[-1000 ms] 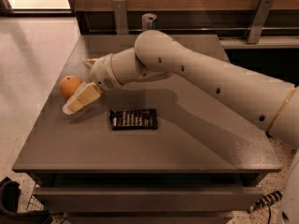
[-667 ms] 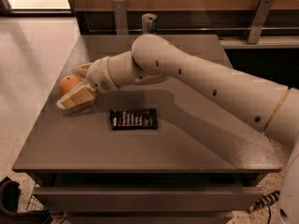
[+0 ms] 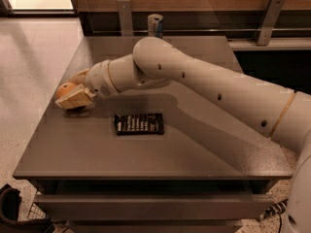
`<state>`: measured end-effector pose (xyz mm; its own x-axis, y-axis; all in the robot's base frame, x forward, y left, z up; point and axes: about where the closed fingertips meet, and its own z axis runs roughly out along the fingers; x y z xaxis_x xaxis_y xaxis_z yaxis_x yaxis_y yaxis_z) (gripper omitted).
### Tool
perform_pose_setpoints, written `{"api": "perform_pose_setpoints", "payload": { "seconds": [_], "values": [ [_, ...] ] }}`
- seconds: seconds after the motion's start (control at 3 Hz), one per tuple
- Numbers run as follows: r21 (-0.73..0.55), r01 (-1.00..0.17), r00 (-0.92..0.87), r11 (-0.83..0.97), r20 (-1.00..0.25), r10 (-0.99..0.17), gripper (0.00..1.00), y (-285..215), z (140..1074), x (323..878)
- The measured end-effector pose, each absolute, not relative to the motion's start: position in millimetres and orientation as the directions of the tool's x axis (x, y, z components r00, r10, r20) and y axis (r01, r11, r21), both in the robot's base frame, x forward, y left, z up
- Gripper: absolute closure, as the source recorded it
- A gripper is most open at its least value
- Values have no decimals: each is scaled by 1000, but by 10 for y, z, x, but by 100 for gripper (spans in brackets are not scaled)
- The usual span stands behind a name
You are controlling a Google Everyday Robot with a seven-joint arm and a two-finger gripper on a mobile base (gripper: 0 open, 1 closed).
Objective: Pick orange
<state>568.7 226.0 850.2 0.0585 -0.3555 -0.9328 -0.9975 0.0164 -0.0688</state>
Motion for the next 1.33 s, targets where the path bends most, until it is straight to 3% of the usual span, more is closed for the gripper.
{"api": "perform_pose_setpoints", "payload": {
  "seconds": [0.33, 1.33],
  "values": [
    [-68, -998, 60, 10, -933, -355, 100, 2292, 8499, 5665],
    [-153, -988, 135, 34, -940, -313, 100, 1949, 9050, 5787]
  ]
}}
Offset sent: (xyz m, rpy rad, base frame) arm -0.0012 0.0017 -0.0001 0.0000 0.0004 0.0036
